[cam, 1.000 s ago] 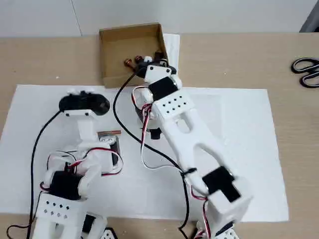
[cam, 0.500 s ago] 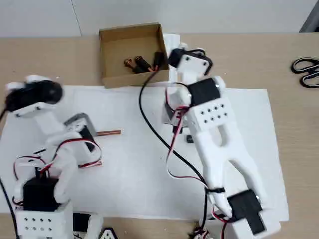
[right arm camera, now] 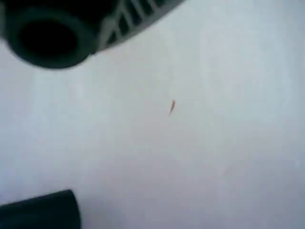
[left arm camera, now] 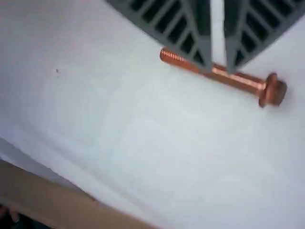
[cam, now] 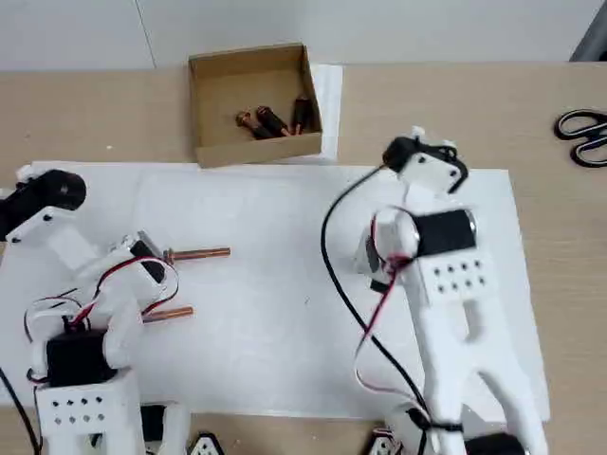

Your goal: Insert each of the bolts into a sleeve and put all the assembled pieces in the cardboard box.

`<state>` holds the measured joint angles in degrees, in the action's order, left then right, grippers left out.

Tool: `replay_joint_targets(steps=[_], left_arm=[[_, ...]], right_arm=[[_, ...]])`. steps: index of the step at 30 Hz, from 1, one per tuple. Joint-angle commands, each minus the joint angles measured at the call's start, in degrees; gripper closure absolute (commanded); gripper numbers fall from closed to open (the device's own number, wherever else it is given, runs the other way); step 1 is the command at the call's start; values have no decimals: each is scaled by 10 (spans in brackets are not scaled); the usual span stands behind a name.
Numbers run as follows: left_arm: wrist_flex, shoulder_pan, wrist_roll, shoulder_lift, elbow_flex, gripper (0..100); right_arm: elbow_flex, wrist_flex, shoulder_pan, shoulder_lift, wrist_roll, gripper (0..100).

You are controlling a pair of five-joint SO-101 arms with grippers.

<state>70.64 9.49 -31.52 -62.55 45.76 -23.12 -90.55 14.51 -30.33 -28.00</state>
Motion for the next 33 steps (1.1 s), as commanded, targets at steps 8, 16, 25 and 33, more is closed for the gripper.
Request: replay_joint_targets(steps=[8, 16, 25, 33], left_arm=[[-33, 1, -113, 0, 23, 993], [-28, -4, -183, -5, 95, 992], [-33, -5, -256, -3, 125, 992], [-123, -4, -271, 0, 237, 991]], right_arm=[[-126, 72, -38, -131, 2, 996], [-142, 79, -38, -142, 3, 996], [-142, 81, -38, -142, 5, 996], [-141, 81, -37, -144, 34, 996]])
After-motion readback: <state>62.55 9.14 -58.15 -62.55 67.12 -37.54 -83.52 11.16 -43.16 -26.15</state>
